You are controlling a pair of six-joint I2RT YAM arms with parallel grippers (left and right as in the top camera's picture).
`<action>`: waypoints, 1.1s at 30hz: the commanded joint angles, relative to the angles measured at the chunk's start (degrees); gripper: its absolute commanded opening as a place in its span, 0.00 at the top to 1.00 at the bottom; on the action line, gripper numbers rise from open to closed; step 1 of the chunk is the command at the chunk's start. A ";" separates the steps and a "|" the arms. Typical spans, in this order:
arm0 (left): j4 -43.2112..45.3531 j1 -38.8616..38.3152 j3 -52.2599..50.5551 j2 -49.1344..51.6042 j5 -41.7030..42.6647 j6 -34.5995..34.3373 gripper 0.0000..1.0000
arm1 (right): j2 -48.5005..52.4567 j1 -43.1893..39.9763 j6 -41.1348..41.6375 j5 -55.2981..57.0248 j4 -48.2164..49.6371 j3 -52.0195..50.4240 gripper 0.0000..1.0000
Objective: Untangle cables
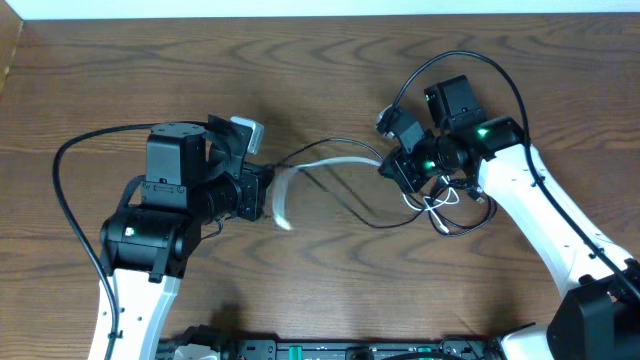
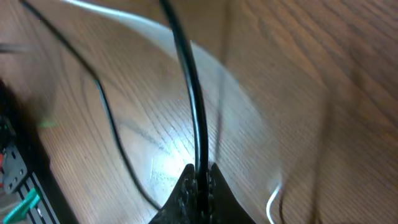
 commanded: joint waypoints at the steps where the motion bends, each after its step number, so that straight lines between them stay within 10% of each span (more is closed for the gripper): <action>1: -0.15 -0.04 -0.39 -0.63 0.92 0.52 0.75 | -1.05 0.63 2.43 -0.57 1.14 -0.24 0.99; 33: 1.79 -0.72 -4.15 10.60 6.78 1.60 0.56 | -22.05 0.48 17.35 29.31 6.32 0.09 0.99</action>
